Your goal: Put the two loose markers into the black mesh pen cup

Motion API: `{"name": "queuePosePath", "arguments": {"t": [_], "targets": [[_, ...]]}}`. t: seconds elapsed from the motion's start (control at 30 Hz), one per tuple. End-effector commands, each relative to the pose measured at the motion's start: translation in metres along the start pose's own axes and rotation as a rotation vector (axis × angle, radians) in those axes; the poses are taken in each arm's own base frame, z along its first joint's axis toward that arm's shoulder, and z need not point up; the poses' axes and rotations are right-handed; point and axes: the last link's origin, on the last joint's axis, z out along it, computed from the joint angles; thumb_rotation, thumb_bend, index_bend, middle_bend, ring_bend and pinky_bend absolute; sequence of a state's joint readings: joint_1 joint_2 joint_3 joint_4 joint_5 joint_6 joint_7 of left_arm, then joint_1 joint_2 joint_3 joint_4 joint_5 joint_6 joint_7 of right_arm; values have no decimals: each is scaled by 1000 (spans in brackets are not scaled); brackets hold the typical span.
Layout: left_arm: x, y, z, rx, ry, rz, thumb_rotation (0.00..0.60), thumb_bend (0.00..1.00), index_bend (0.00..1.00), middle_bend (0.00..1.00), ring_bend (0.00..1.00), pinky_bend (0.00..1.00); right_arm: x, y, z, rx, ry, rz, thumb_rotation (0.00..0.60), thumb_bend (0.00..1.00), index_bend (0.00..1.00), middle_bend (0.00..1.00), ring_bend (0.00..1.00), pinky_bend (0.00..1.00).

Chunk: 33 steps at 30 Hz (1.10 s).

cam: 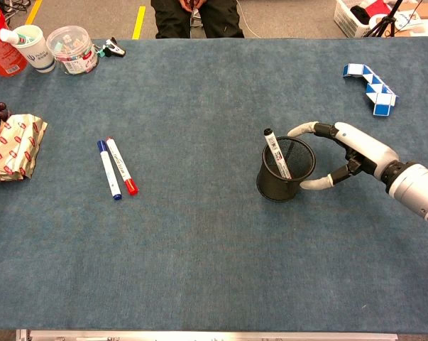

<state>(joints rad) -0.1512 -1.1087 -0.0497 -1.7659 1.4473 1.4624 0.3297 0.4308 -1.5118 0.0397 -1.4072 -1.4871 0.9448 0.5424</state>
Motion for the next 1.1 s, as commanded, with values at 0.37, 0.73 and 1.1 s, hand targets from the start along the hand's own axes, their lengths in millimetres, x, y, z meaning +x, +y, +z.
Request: {"name": "queuePosePath", "arguments": {"t": [0.37, 0.73, 1.1], "targets": [[2, 0, -2, -5, -10, -6, 600, 299, 91, 97, 95, 0, -16, -8, 19, 18, -50, 14, 600, 0, 252, 192, 50, 0], [1, -3, -5, -6, -24, -17, 600, 299, 91, 92, 95, 0, -29, -13, 32, 52, -61, 33, 600, 2, 279, 270, 118, 2], [4, -3, -5, -16, -23, -23, 600, 299, 91, 91, 95, 0, -34, -19, 47, 100, -26, 77, 600, 255, 415, 394, 264, 213]]}}
